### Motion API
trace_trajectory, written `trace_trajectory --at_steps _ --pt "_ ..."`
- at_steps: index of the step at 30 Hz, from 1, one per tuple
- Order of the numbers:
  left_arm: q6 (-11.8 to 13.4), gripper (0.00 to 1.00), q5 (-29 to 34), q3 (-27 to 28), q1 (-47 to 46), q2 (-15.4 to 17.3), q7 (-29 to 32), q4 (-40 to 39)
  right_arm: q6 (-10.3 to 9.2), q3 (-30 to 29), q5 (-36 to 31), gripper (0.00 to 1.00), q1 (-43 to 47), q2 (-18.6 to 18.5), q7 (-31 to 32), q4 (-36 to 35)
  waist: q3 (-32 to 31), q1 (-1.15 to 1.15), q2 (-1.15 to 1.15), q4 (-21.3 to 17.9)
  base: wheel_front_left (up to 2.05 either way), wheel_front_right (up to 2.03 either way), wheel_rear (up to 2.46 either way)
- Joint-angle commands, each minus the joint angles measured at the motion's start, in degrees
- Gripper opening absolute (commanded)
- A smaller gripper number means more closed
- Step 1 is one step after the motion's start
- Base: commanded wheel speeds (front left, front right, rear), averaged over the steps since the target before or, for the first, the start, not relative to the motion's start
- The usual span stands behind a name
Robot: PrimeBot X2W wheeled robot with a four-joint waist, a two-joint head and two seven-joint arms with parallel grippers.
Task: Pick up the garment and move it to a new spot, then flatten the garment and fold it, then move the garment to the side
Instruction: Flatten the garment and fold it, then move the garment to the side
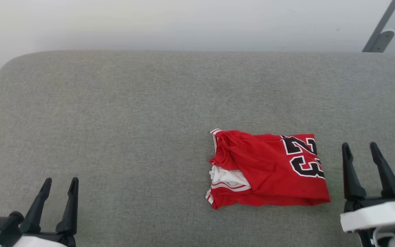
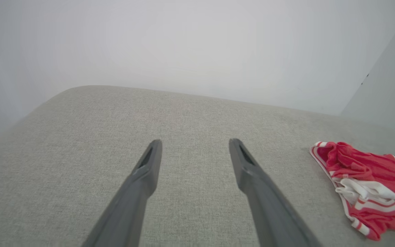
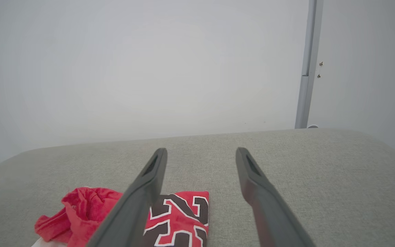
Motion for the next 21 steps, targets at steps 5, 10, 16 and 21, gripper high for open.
trace_trajectory --at_steps 5,10,16,21 --pt "0.2 1.0 1.7 1.9 2.9 -0.3 -0.3 -2.8 -0.01 -2.2 -1.9 1.0 4.8 1.6 2.2 -7.2 0.6 0.0 -0.01 1.0 0.0 0.0 0.0" --pt "0.2 1.0 2.4 4.0 4.8 -1.0 -0.3 -5.4 -0.01 -4.3 -2.6 1.0 8.2 3.3 3.5 -12.3 1.4 0.0 -0.01 1.4 0.0 0.0 0.0" --pt "0.2 1.0 3.0 4.7 5.0 -1.4 -0.3 -7.3 -0.01 -5.1 -3.3 1.0 9.8 4.5 4.4 -14.8 1.8 0.0 -0.01 1.6 0.0 0.0 0.0" --pt "0.2 1.0 3.0 4.5 4.3 -1.2 -0.3 -7.9 -0.01 -4.9 -3.7 1.0 9.5 4.9 5.0 -15.4 2.0 0.0 -0.01 1.6 0.0 0.0 0.0"
